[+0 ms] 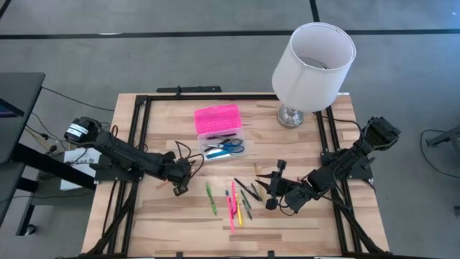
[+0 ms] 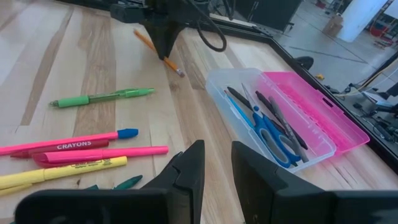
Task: Pick & place school supplies into a supply box
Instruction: Put the orange pencil into the pink supply box
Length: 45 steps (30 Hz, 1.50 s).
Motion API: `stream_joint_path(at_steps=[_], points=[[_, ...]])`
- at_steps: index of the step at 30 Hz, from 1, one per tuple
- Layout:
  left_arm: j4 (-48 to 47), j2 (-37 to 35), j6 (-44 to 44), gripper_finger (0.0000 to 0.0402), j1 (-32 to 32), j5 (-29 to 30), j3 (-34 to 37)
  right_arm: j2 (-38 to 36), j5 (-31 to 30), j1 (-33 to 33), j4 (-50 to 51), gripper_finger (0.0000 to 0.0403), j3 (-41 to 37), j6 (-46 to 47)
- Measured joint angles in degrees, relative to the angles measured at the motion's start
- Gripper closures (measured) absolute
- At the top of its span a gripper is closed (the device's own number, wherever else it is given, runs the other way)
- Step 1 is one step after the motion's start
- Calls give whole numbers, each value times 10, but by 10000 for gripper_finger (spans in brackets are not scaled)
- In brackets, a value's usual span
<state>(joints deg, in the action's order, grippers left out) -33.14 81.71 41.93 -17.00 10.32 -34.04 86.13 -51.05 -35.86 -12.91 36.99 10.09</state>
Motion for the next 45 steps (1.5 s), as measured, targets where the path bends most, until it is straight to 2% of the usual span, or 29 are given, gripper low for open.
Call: stream_joint_path(at_steps=[10,20,36,45], points=[[1,0,-38,390,15,-1,0,0,0,0,0,329,0,0],[6,-2,-65,388,15,5,0,0,0,0,0,329,0,0],[43,-73,-114,390,17,13,3,0,0,0,3,329,0,0],[110,-105,-182,390,81,17,-3,0,3,18,2,329,0,5]])
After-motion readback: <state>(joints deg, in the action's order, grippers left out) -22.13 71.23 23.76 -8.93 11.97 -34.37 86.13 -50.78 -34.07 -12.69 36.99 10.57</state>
